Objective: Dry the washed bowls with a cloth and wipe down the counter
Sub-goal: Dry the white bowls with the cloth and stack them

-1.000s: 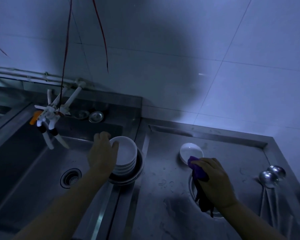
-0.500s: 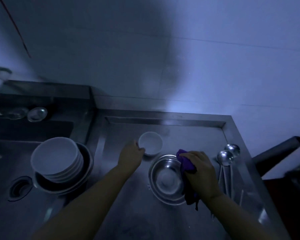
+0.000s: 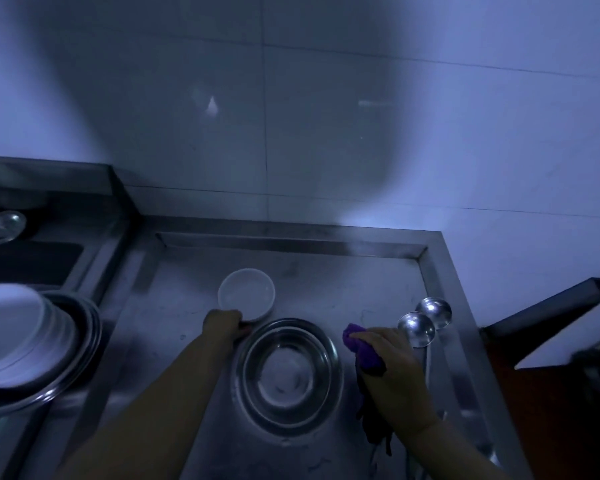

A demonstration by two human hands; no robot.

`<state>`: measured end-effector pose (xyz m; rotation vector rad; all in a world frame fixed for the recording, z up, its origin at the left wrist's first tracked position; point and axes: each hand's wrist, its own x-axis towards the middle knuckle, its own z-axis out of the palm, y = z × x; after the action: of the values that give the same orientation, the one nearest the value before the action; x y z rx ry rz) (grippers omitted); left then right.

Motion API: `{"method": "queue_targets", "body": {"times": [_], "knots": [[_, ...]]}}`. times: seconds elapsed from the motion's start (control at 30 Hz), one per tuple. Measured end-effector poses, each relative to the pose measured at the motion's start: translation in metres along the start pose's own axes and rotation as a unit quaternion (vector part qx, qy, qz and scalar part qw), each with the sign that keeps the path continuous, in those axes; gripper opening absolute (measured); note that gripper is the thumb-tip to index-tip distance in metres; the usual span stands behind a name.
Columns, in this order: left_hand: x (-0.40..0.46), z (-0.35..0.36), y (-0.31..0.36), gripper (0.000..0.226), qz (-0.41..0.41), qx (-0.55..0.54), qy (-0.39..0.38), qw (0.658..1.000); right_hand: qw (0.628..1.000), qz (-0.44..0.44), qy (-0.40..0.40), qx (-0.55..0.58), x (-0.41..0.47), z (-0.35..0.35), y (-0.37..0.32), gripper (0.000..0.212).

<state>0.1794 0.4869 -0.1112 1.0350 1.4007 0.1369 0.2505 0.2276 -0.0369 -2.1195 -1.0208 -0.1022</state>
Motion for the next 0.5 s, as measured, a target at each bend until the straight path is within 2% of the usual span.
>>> {"method": "queue_targets", "body": {"times": [0.03,0.1,0.17,0.3,0.4,0.5], "knots": [[-0.003,-0.001,-0.001,0.005,-0.003,-0.040,-0.007,0.999,1.000,0.002,-0.005,-0.004,-0.002,0.001,0.007,0.027],[-0.008,-0.006,-0.005,0.015,-0.024,-0.085,-0.018,0.996,1.000,-0.009,-0.010,0.002,-0.005,-0.002,0.013,0.024],[-0.022,-0.014,-0.005,0.016,-0.023,-0.113,-0.033,0.993,1.000,-0.012,-0.020,0.006,-0.005,-0.006,0.013,0.025],[-0.054,-0.044,0.003,0.009,0.015,-0.161,-0.053,0.985,0.999,-0.029,-0.036,0.023,-0.006,-0.011,0.000,0.031],[-0.084,-0.075,0.010,0.021,0.092,-0.106,-0.083,0.987,0.998,-0.029,-0.045,0.025,-0.006,-0.012,-0.016,0.025],[-0.118,-0.111,0.015,0.033,0.192,-0.006,-0.096,0.977,0.998,-0.049,-0.044,0.021,-0.008,-0.011,-0.037,0.040]]}}
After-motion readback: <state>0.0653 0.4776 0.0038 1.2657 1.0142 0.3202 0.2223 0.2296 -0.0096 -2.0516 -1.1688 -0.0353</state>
